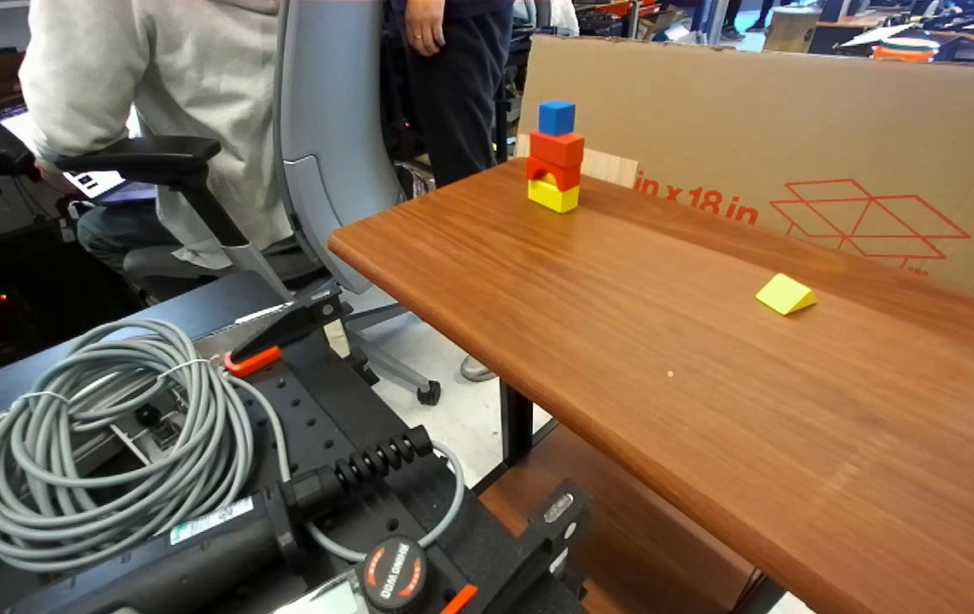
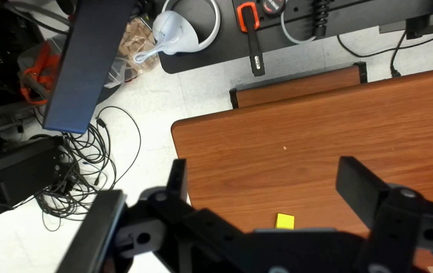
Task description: Put the block on the stack
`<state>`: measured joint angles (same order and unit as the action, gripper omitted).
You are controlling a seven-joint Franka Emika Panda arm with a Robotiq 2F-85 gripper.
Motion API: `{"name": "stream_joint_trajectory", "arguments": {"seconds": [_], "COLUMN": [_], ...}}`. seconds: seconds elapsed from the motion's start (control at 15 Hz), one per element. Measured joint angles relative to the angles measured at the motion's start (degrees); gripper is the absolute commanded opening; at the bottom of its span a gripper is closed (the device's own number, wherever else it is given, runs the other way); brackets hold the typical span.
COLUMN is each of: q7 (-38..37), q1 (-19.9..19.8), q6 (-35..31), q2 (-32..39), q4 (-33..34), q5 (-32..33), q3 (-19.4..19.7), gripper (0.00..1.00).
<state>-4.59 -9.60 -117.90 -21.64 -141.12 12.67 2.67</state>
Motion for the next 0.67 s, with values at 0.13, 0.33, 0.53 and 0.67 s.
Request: {"name": "stream_joint_trajectory", "arguments": {"seconds": [0.13,0.33,0.53,0.67], "q7": [0.1,0.2,-0.2,-0.2], "q1": [0.0,0.0,0.0,0.0], "q6": [-5.7,-13.5,-17.7,-19.4], "q2": [4.6,12.8,22.4,28.6], "q4": [0.0,1.1,4.9,8.5], "q5": [1.0,1.6,1.5,1.2], "q3": [0.5,1.9,2.8,3.1], "gripper": [1.0,1.0,1.0,1.0]}}
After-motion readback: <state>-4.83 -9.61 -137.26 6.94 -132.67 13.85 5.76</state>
